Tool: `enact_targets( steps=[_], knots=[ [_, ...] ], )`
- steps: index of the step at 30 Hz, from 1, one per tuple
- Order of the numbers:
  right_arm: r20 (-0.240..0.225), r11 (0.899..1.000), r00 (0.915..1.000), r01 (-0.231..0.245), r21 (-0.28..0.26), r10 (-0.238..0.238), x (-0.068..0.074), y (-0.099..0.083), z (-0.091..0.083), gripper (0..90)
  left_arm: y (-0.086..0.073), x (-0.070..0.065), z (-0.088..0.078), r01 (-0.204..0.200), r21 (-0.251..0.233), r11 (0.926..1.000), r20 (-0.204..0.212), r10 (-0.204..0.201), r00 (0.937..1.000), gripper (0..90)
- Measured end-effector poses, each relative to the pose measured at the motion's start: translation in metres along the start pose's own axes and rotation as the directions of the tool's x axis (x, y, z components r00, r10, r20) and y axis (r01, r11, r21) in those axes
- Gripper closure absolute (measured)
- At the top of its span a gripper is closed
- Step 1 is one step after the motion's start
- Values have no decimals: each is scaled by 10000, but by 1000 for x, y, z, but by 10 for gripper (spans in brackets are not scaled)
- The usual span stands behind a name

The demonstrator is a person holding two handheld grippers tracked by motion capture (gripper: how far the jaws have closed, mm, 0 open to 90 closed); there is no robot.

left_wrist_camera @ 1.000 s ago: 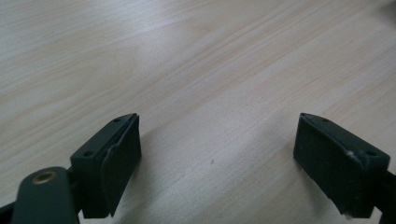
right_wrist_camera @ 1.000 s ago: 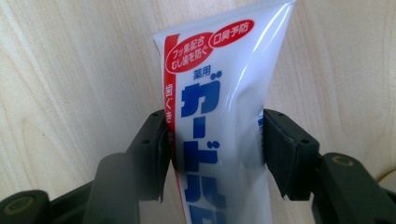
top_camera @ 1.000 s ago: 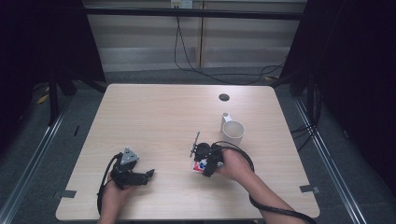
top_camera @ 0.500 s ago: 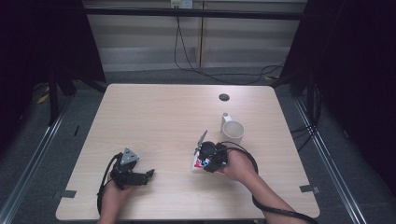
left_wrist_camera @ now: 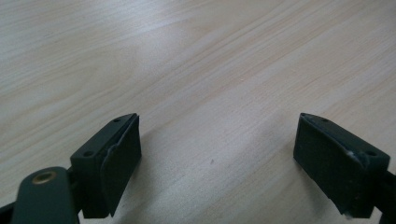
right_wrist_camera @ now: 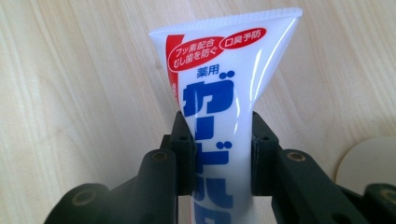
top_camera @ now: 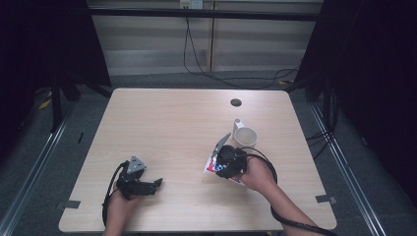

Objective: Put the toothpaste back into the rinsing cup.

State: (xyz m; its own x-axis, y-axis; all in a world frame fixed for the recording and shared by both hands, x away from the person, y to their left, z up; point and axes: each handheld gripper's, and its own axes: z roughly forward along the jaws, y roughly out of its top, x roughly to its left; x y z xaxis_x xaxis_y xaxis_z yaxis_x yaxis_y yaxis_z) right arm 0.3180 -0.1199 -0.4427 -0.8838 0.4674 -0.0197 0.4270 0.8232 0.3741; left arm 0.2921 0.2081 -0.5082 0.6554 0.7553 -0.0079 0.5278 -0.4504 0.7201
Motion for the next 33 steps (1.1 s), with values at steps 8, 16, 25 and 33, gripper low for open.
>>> enact_targets(
  steps=[8, 16, 25, 33],
  knots=[
    [-26, 9948, 9990, -444, -916, 443, -5, -9, -12, 698, 0, 0, 0, -20, 10, 10000, -21, 20, 10000, 148],
    [-47, 9829, 9960, -885, -1614, 889, -8, -17, -22, 697, 0, 0, 0, -25, 21, 10000, 10, 25, 10000, 148],
    [-76, 9641, 9923, -1217, -2362, 1234, -9, -23, -30, 696, 0, 0, 0, 25, -19, 10000, -6, -25, 10000, 149],
    [-54, 9415, 9863, -1592, -2969, 1651, -12, -26, -38, 696, 0, 0, 0, 26, -18, 10000, -16, -26, 10000, 148]
  ],
)
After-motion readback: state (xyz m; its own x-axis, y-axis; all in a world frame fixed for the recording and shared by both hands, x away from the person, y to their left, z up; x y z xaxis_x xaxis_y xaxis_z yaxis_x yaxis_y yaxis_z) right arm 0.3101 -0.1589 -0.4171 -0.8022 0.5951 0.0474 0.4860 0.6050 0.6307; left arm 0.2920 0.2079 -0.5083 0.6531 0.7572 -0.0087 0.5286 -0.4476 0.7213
